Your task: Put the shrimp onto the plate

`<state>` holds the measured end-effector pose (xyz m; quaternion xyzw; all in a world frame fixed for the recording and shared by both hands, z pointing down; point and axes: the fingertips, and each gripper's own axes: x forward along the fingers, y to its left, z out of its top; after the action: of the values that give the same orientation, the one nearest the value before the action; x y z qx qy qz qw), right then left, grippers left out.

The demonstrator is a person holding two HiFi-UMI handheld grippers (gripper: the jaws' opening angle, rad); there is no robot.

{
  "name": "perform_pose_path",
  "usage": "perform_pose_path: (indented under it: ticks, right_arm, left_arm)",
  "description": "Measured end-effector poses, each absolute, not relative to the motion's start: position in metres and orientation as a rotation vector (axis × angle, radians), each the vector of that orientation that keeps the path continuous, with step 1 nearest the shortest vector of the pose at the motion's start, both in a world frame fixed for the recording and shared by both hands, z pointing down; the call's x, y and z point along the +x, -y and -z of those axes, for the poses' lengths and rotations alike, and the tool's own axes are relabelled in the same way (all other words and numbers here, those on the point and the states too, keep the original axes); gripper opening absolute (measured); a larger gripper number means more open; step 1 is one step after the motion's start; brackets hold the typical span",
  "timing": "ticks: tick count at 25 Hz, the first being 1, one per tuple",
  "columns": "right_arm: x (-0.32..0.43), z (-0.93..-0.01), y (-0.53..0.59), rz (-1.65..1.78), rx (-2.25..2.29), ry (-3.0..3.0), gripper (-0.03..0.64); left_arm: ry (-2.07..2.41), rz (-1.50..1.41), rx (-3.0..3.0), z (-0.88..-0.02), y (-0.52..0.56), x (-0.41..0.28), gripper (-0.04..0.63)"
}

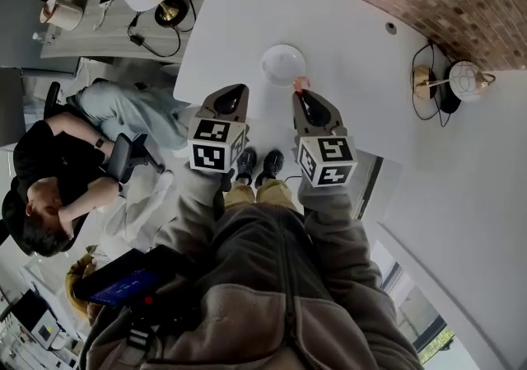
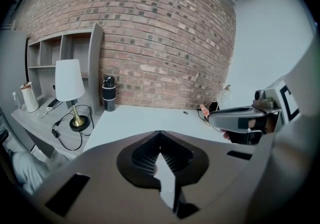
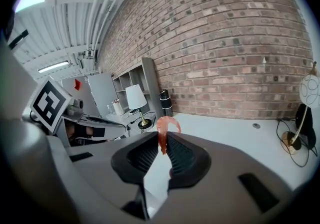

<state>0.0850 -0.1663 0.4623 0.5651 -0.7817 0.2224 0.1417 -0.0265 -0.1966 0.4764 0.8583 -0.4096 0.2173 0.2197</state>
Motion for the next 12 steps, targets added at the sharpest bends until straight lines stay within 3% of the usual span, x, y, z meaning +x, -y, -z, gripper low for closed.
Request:
perform_pose_path:
  ticks: [12]
  right_arm:
    - [0.083,-0.552,0.186,-0.765,1.507,2.184,0.049]
  left_arm:
    - [1.12,-0.711,2.211,-0.553,0.185,-0.039,0.005]
